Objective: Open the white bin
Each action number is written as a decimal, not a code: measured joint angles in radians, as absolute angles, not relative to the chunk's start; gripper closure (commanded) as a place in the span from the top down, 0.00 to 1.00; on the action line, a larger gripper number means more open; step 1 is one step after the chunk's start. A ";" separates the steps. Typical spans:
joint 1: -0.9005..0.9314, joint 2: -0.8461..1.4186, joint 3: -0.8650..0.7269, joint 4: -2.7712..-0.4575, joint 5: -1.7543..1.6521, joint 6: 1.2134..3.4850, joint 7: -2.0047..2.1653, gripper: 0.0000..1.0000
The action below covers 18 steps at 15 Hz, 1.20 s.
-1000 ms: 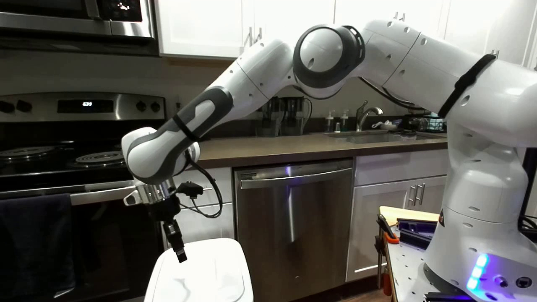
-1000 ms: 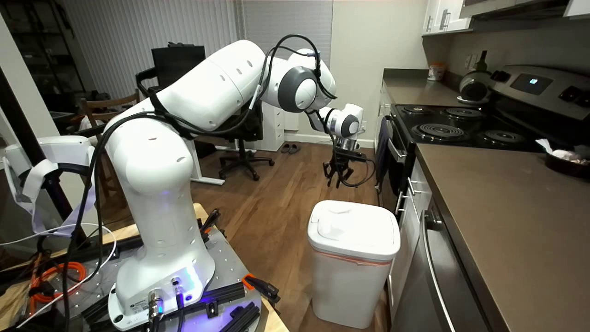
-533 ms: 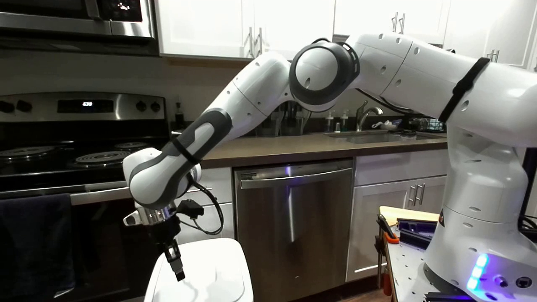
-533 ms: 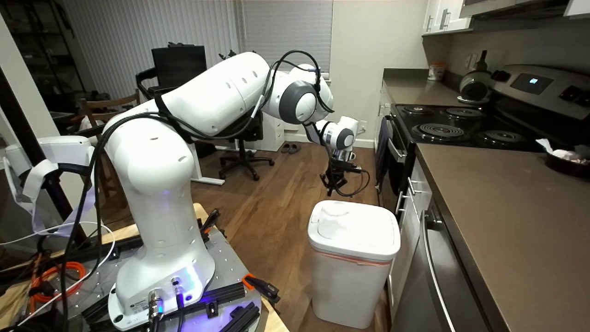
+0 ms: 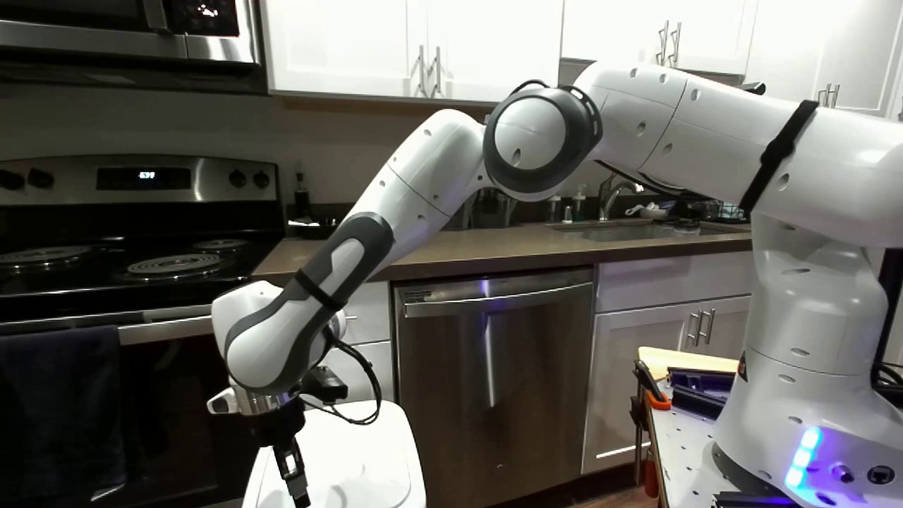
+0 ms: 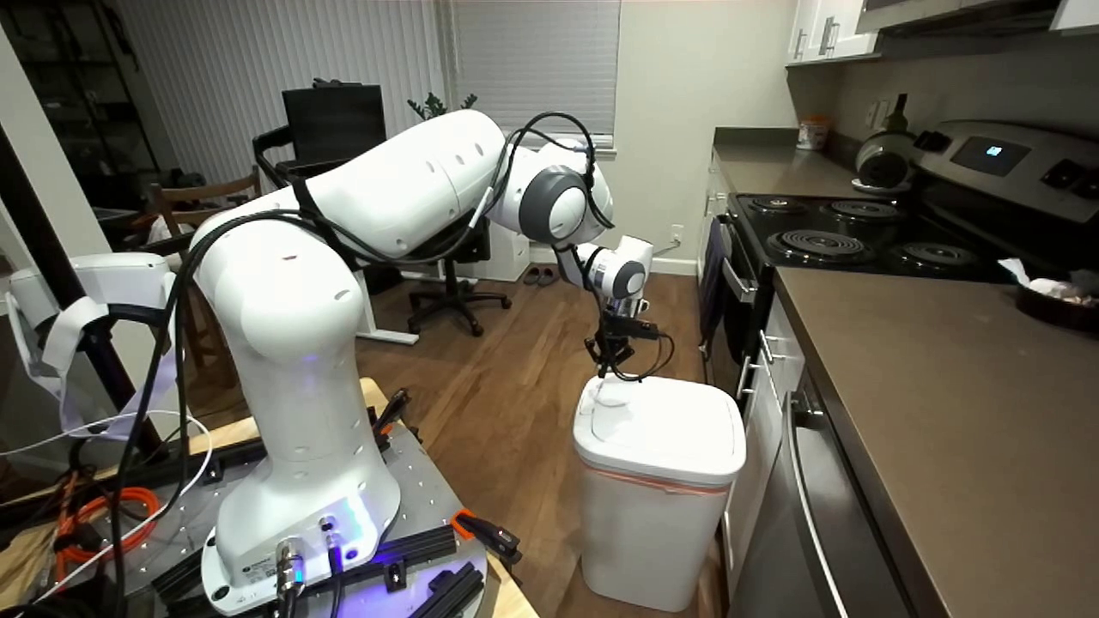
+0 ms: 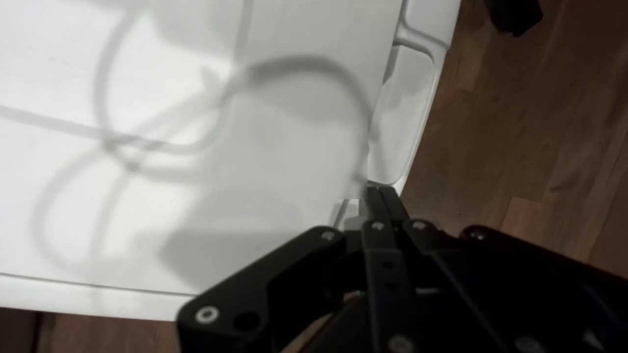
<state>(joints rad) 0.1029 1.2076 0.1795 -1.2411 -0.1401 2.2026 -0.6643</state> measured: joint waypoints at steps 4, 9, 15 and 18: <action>0.106 1.213 0.180 -1.249 -0.140 2.222 -0.656 0.03; 0.109 1.249 0.190 -1.249 -0.140 2.251 -0.656 0.02; 0.111 1.279 0.194 -1.249 -0.138 2.253 -0.614 0.03; 0.115 1.288 0.193 -1.248 -0.138 2.253 -0.571 0.03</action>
